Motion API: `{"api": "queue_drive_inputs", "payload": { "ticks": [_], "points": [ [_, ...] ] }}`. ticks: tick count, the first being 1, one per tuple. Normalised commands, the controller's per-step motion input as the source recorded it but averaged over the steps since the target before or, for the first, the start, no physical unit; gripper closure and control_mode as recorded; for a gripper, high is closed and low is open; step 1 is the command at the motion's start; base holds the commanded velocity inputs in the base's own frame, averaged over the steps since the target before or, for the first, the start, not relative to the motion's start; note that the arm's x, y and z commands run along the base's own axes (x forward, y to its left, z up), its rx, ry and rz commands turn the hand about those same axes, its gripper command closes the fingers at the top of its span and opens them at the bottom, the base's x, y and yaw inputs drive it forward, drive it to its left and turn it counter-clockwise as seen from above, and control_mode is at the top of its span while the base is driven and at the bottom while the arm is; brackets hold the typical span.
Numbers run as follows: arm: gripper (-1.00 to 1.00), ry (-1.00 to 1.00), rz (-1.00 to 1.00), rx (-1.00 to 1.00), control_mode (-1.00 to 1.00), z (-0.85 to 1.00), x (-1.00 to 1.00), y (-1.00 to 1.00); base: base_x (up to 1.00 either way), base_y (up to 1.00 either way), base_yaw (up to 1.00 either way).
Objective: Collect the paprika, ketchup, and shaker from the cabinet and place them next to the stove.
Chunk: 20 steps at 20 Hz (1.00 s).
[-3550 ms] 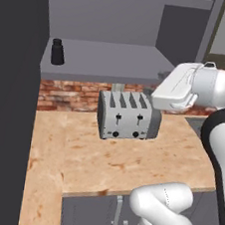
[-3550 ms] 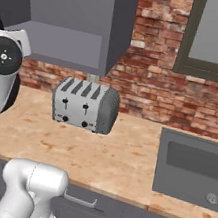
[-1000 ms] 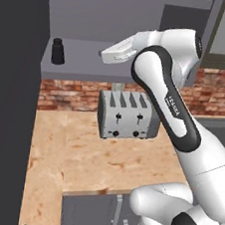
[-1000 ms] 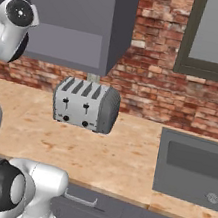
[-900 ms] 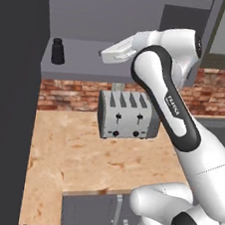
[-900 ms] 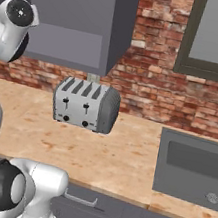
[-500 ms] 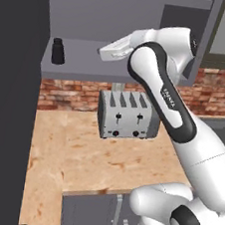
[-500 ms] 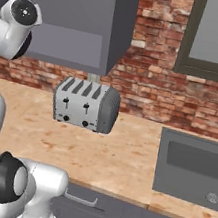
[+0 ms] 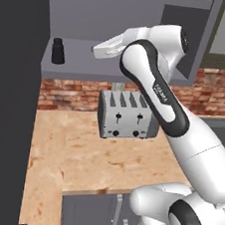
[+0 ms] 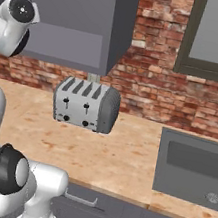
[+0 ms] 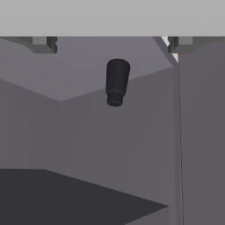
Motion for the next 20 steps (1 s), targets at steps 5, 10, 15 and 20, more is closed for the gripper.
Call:
{"api": "queue_drive_inputs", "payload": {
  "ticks": [5,10,15,20],
  "points": [
    [-1.0,0.0,-0.02,0.0,-1.0,0.0,0.07,0.26,0.0,0.0,0.0],
    [-1.0,0.0,0.0,0.0,-1.0,0.0,0.06,0.0,0.0,0.0,0.0],
    [-1.0,0.0,0.0,0.0,-1.0,0.0,0.09,0.0,0.0,0.0,0.0],
    [-1.0,0.02,0.0,0.0,-1.0,0.0,0.29,0.1,0.0,0.0,0.0]
  ]
}}
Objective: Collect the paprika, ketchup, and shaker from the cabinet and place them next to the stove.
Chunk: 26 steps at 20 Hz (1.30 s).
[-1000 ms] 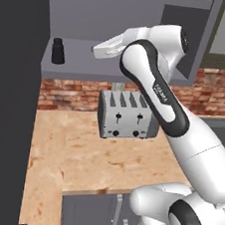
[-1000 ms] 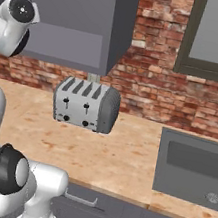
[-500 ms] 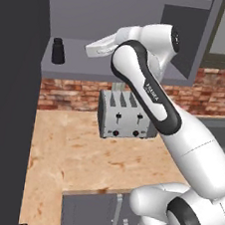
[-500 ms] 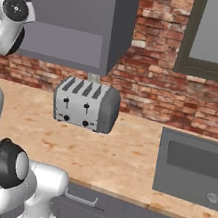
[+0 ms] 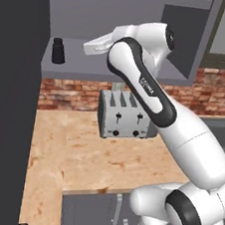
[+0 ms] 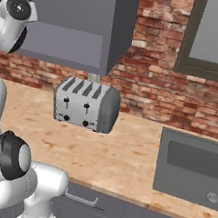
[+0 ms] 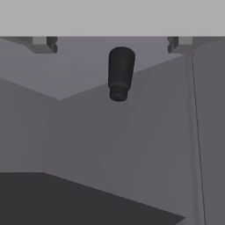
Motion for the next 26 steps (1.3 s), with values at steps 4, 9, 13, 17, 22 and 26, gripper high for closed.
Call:
{"api": "queue_drive_inputs", "payload": {
  "ticks": [4,9,13,17,22,26],
  "points": [
    [-1.0,0.08,0.0,0.03,-1.0,0.0,0.3,0.01,0.0,0.0,0.0],
    [-1.0,0.04,0.0,0.01,-1.0,0.0,0.11,0.1,0.0,0.0,0.0],
    [-1.0,0.03,0.0,0.0,-1.0,-0.01,0.02,0.27,0.0,0.0,0.0],
    [-1.0,0.02,0.0,0.0,-1.0,-0.02,0.09,0.29,0.0,0.0,0.0],
    [-1.0,0.01,0.0,0.0,-1.0,0.0,0.12,0.08,0.0,0.0,0.0],
    [-1.0,0.0,0.0,0.0,-1.0,0.0,0.0,0.0,0.0,0.0,0.0]
  ]
}}
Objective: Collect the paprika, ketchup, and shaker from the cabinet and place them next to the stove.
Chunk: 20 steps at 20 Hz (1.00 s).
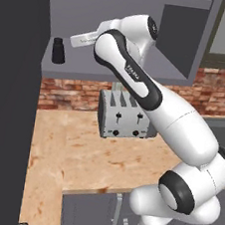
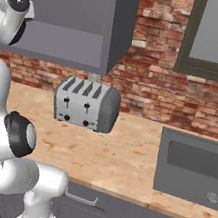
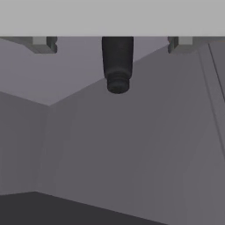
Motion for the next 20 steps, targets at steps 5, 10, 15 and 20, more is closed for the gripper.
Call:
{"api": "queue_drive_inputs", "payload": {
  "ticks": [5,10,15,20],
  "points": [
    [-1.0,0.0,0.0,0.0,-1.0,-0.08,0.04,0.11,0.0,0.0,0.0],
    [-1.0,0.01,0.0,0.0,-1.0,-0.09,0.12,0.07,0.0,0.0,0.0],
    [-1.0,0.0,0.0,0.0,-1.0,0.0,0.01,0.0,0.0,0.0,0.0],
    [-1.0,0.02,0.0,0.0,-1.0,-0.08,0.03,0.09,0.0,0.0,0.0]
  ]
}}
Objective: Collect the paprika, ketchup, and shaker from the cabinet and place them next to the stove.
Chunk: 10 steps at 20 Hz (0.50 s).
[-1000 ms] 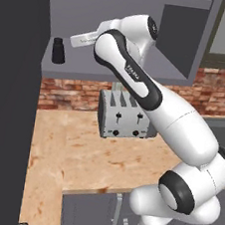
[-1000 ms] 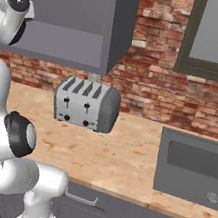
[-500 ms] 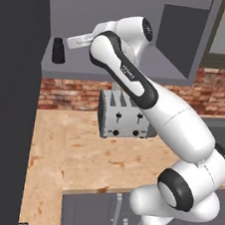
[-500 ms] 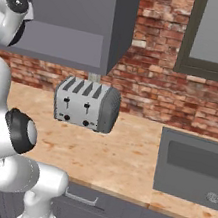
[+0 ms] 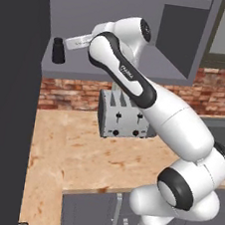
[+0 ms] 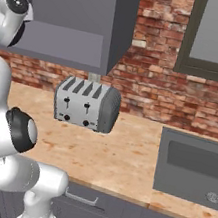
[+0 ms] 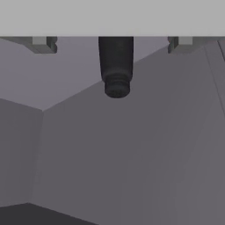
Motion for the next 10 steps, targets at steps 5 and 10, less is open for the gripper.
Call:
{"api": "queue_drive_inputs", "payload": {
  "ticks": [5,10],
  "points": [
    [-1.0,0.06,-0.01,0.0,-1.0,-0.07,0.11,0.27,0.0,0.0,0.0],
    [-1.0,0.02,0.0,0.0,-1.0,0.0,0.06,0.02,0.0,0.0,0.0]
  ]
}}
